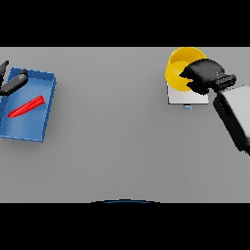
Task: Pick up the red beaker and tilt it to pour out 1 green nut into yellow bowl. Pick up the yellow bowl and place it on the metallic measuring scale.
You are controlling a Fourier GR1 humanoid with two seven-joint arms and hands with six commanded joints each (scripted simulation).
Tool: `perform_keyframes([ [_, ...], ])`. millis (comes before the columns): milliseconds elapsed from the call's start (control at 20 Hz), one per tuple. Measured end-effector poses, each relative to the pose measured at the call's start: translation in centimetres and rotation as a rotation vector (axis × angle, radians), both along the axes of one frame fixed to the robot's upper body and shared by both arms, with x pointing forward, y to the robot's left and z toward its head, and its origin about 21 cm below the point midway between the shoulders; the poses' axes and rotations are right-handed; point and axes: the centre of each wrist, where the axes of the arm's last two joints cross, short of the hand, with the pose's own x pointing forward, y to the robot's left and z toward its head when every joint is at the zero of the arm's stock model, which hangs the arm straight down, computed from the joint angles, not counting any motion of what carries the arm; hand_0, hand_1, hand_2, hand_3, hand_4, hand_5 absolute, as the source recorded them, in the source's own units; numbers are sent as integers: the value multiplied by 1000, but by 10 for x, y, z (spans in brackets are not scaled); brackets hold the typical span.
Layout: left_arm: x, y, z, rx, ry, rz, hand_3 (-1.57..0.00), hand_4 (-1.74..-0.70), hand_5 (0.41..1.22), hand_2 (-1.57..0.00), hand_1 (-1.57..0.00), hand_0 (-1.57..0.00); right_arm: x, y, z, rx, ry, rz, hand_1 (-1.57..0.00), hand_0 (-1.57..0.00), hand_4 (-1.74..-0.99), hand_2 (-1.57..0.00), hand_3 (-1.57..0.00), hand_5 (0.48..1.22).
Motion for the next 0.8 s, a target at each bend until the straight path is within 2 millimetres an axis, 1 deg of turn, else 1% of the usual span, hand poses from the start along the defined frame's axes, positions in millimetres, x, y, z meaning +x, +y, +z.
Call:
perform_keyframes([
  [50, -1, 1, 1, 4, 0, 4, 1, -863, 784, 1, 1, 1, 1, -6, -7, -3, 7, -14, -1571, -1570, -1741, -1475, -1206, 1221],
  [150, 0, -5, -4, 8, 8, 3, 1, -863, 797, 1, 1, 1, 2, -16, -15, 8, 18, -22, -1571, -1571, -1741, -1428, -1290, 1221],
  [200, 1, -3, -4, 12, 12, 6, 1, -858, 802, 1, 1, 1, 4, -19, -17, 8, 17, -31, -1571, -1571, -1741, -1413, -1317, 1221],
  [300, 3, -3, -1, 12, 8, 9, 1, -859, 807, 1, 1, 1, 5, -15, -27, 23, 37, -51, -1571, -1571, -1741, -1390, -1361, 1221],
  [400, 4, -2, -2, 12, 9, 8, 1, -854, 807, 1, 1, 1, 7, -18, -28, 23, 38, -61, -1571, -1571, -1741, -1382, -1384, 1221],
  [500, 5, -5, -1, 14, 14, 7, 1, -849, 799, 1, 1, 1, 8, -18, -35, 26, 48, -73, -1571, -1571, -1741, -1382, -1402, 1221],
  [600, 4, -1, -2, 13, 15, 2, 1, -845, 788, 1, 1, 1, 11, -18, -34, 22, 57, -81, -1571, -1571, -1741, -1382, -1417, 1221],
  [650, 4, -2, -3, 9, 13, -3, 1, -844, 783, 1, 1, 1, 10, -20, -37, 20, 73, -77, -1571, -1571, -1741, -1374, -1448, 1221],
  [700, 5, -3, 0, 11, 12, -3, 1, -842, 780, 1, 1, 1, 10, -17, -38, 15, 69, -79, -1571, -1571, -1741, -1404, -1376, 1221],
  [750, 3, -3, -3, 12, 9, -9, 1, -838, 779, 1, 1, 1, 10, -16, -38, 22, 75, -72, -1496, -1565, -1741, -1437, -1249, 1221],
  [800, 5, -6, -2, 16, 11, -9, 1, -836, 775, 1, 1, 1, 10, -18, -37, 28, 74, -77, -1428, -1558, -1682, -1343, -1110, 1221],
])
